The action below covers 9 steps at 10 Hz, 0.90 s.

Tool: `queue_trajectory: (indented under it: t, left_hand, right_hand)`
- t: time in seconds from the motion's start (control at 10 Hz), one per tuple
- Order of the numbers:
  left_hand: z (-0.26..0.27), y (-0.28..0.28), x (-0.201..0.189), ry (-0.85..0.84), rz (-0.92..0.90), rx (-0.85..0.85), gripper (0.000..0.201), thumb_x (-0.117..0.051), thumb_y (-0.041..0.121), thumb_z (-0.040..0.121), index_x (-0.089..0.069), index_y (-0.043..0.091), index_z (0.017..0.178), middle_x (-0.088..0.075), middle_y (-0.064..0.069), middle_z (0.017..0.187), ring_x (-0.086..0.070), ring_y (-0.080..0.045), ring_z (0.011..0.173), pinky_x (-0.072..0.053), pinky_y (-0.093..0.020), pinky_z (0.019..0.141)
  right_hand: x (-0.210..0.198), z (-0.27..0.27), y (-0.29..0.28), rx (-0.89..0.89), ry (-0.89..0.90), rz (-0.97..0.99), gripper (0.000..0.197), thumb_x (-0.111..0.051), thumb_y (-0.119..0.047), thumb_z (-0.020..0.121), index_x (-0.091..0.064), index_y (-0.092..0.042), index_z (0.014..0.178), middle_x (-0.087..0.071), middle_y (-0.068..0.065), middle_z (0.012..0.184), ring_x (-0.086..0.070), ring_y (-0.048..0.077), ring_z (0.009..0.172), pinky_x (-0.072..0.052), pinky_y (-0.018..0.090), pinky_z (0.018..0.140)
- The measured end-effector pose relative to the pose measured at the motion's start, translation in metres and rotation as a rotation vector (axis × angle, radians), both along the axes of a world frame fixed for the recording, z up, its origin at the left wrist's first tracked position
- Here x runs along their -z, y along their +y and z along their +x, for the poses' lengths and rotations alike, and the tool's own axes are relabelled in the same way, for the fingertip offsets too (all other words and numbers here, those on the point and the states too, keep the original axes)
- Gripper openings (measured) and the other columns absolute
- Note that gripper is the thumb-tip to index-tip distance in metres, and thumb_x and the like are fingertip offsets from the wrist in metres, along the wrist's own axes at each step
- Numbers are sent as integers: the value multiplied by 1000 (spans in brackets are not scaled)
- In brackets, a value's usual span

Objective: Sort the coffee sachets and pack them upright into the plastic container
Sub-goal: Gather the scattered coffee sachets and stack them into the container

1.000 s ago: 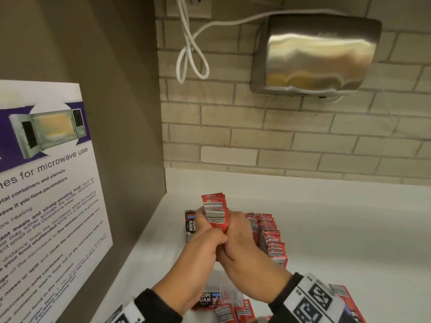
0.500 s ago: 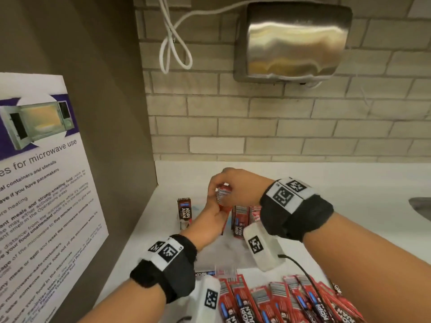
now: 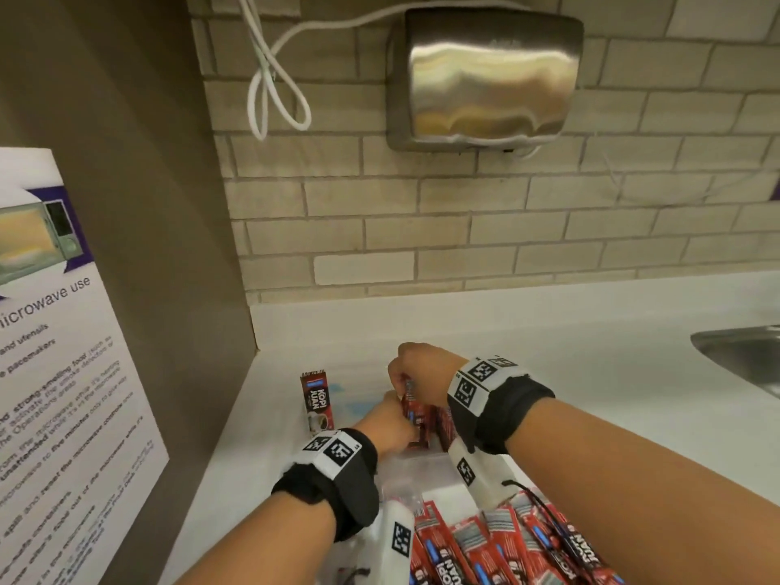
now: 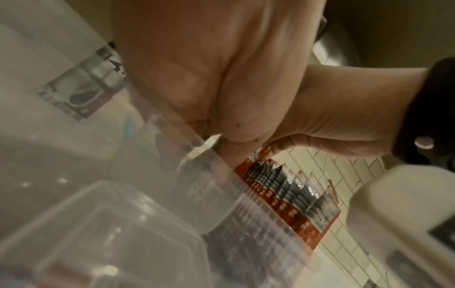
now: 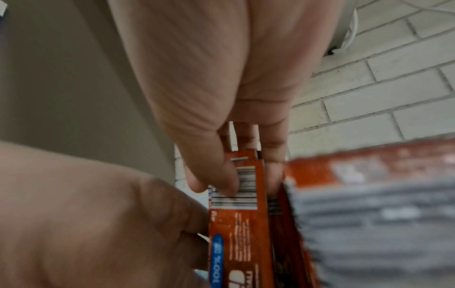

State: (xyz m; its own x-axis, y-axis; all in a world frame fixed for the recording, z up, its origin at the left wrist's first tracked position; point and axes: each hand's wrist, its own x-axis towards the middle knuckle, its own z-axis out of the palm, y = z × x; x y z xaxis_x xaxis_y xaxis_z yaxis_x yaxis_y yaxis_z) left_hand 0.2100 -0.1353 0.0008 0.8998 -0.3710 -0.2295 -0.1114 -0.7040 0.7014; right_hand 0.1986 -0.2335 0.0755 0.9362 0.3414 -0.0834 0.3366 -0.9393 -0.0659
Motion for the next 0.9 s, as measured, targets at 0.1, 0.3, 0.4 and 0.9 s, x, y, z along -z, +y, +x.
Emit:
queue_trajectory:
  t: [0.1,0.3,0.4,0.9]
  left_hand:
    - [6,-7,5,46,12,46,43,-53,11,90,-44,6,132,-60,-15,122,-59,-29,111,-49,-36,95]
    - [13,-15,17,156,-259,2,43,-48,2,91,-44,-2,134,-56,-22,127,-56,-22,96,-51,-38,94]
    - [14,-16,18,182,-306,0,39,-45,-3,91,-46,-5,130,-55,-12,107,-54,-20,92,-51,-37,91]
    - [13,-14,13,279,-263,30,23,-52,-2,83,-63,-3,104,-66,-20,113,-61,-34,109,-45,-47,102]
  right_hand:
    - [2,1,-1,3,0,-71,23,-53,5,82,-62,-7,99,-50,12,114,-51,24,90,-40,26,75]
    - [6,-1,-7,22,-41,-171,25,-52,-1,83,-57,-16,103,-50,6,115,-51,26,104,-34,32,84]
    - [7,-2,-11,25,-58,-156,32,-50,0,84,-56,-19,109,-50,4,117,-46,24,111,-32,36,93]
    - [-8,-24,-64,284,-226,556,28,-53,-10,88,-59,-23,112,-50,3,121,-51,22,109,-42,45,96]
